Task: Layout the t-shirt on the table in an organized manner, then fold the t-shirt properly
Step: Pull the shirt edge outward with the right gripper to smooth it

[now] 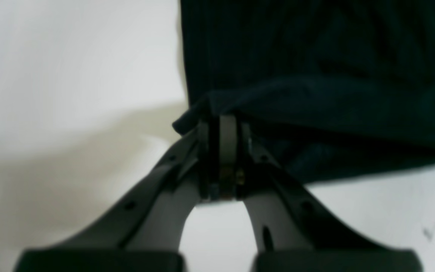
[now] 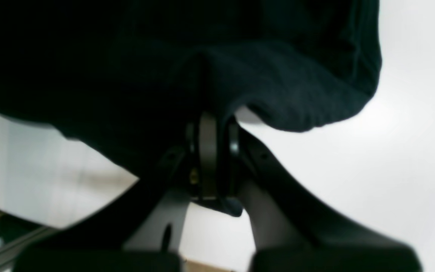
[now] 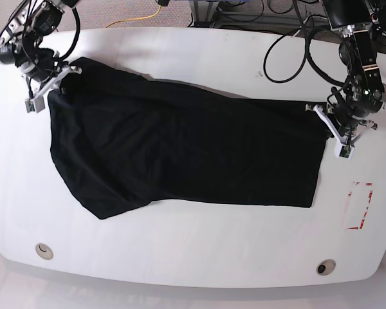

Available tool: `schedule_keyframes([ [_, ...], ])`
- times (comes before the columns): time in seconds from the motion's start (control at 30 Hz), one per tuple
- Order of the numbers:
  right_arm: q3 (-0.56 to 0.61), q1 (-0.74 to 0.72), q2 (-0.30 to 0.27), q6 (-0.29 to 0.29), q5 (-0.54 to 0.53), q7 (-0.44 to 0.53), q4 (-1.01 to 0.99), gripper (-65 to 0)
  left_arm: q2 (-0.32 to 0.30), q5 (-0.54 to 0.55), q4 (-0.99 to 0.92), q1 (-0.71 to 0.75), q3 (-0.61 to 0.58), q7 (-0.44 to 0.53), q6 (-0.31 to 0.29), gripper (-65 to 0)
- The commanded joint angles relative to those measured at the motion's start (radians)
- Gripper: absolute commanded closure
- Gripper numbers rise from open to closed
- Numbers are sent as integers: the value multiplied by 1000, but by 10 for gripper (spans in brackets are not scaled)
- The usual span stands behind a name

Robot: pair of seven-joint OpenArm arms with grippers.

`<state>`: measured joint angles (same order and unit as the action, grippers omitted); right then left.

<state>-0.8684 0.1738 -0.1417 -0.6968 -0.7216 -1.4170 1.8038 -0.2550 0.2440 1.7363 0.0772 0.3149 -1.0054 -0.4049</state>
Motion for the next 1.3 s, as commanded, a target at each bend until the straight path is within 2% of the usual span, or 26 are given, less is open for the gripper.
schedule_keyframes([
  [0.0, -2, -38, -32, -1, -14, 21, 12, 0, -17, -1, -19, -32, 7, 16, 4, 0],
  [0.23, -12, -58, -78, -1, -17, 21, 15, 0, -17, -1, -23, -47, 7, 15, 4, 0],
  [0.4, -12, -15, -103, -1, -19, 21, 20, 0, -17, -1, -22, -43, 7, 13, 2, 0],
  [0.9, -12, -49, -154, -1, -191, 21, 21, 0, -19, -1, -16, -41, 8, 15, 2, 0],
  [1.27, -15, 152, -166, -1, -355, 21, 21, 0, -20, -1, -16, -41, 8, 15, 1, 0],
])
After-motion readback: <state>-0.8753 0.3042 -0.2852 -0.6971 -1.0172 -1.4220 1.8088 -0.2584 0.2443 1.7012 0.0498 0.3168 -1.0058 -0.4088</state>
